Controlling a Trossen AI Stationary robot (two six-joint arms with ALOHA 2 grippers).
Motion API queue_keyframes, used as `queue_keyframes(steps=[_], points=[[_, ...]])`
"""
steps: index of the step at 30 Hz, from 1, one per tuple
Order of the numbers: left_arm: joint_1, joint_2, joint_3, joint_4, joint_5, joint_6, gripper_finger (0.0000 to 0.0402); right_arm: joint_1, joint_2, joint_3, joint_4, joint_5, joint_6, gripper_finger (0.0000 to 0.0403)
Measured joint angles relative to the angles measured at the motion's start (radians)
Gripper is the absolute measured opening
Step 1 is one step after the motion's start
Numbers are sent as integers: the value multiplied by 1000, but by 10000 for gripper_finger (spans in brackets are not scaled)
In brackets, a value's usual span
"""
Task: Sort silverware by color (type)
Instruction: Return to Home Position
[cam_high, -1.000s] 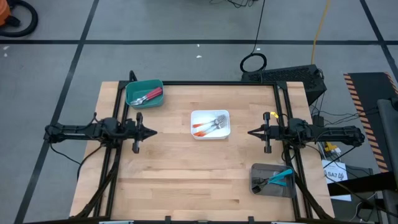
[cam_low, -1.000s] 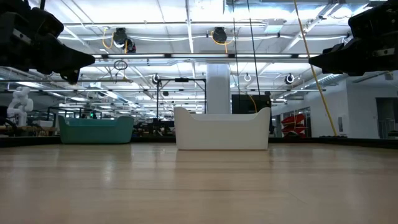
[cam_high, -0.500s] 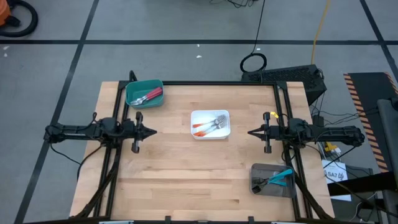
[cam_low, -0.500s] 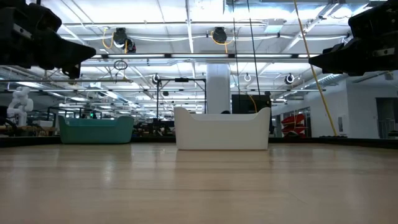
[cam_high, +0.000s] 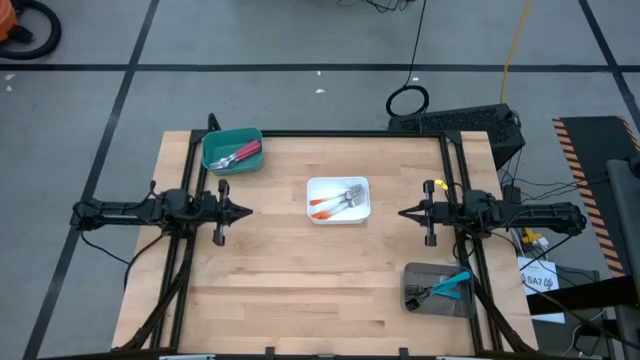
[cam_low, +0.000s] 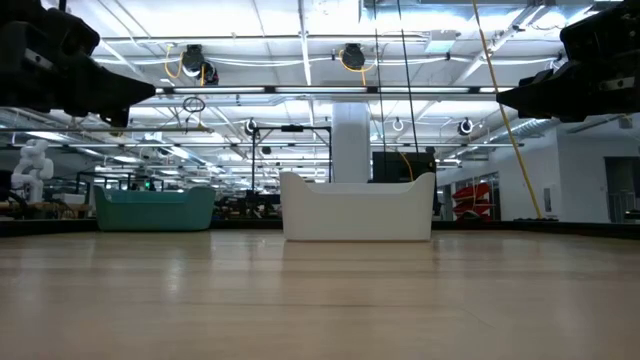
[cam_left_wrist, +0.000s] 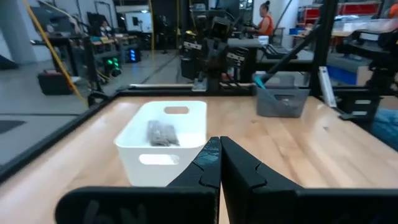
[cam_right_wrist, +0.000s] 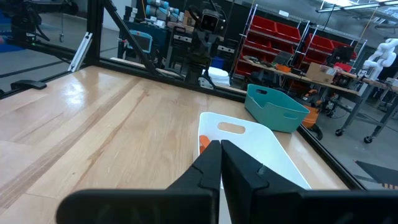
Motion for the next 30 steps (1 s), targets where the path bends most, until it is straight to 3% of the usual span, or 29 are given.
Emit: queue_keyframes(steps=[10,30], points=[[58,-71,0,-34,7,5,6,0,0,0,0,0,0,6],[58,-70,0,-36,44,-23,6,0,2,0,0,0,0,6]])
